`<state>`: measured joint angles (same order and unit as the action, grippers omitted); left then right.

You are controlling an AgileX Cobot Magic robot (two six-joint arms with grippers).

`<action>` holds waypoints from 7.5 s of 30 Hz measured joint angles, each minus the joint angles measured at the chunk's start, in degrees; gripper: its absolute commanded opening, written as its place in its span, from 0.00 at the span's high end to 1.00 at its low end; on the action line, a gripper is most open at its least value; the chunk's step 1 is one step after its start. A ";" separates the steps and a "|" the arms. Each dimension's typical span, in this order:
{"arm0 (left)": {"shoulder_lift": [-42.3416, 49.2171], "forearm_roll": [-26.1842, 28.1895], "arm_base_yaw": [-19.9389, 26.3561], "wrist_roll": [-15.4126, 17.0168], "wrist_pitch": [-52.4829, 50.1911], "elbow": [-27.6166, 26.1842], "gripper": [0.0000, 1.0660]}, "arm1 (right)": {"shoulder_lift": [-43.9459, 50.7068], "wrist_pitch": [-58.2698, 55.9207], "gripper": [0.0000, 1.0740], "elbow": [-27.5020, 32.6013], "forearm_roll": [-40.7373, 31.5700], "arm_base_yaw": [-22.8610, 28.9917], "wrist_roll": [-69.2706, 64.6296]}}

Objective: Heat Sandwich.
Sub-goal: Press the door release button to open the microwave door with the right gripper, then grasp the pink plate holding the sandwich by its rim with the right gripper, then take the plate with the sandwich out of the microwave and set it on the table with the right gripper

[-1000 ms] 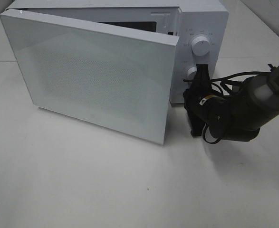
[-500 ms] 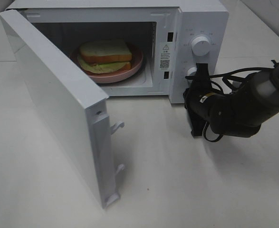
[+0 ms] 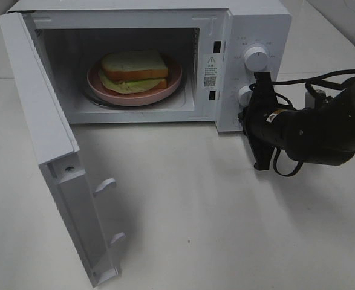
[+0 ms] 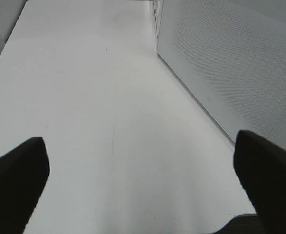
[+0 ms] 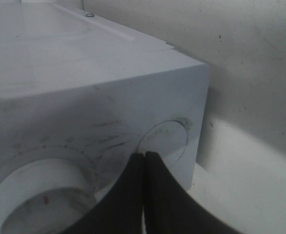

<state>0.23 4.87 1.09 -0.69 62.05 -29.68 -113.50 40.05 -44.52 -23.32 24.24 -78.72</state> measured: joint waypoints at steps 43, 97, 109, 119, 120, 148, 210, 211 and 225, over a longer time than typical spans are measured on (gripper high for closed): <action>0.00 0.00 0.00 0.00 0.00 0.00 0.08 | 21.66 -67.27 0.91 -11.75 12.61 0.00 75.52; 0.00 0.00 0.00 0.00 0.00 0.00 0.08 | 20.80 -74.48 0.11 -20.91 34.49 11.00 147.02; 0.00 0.00 0.00 0.00 0.00 0.00 0.08 | 10.31 -72.19 0.14 -31.28 35.18 13.69 145.59; 0.00 0.00 0.00 0.00 0.00 0.00 0.08 | 3.67 -69.04 0.16 -36.78 35.18 13.81 145.53; 0.00 0.00 0.00 0.00 0.00 0.00 0.08 | 2.01 -68.47 0.16 -38.27 35.18 13.81 145.47; 0.00 -2.12 0.00 0.00 0.00 0.00 0.08 | -20.00 -67.49 0.29 -60.79 35.35 13.01 144.04; 0.00 -2.52 0.00 0.00 0.00 0.00 0.08 | -3.04 -73.51 1.00 -41.60 25.32 12.61 170.57; 0.00 -2.52 0.00 0.00 0.00 0.00 0.08 | -2.23 -73.51 1.00 -40.79 24.58 12.61 171.77; 0.00 -2.52 0.00 0.00 0.00 0.00 0.08 | 8.88 -70.24 1.00 -29.05 23.03 13.87 174.75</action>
<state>0.23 2.35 1.09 -0.69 62.05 -29.68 -104.62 -30.19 -73.57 -0.29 38.10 96.03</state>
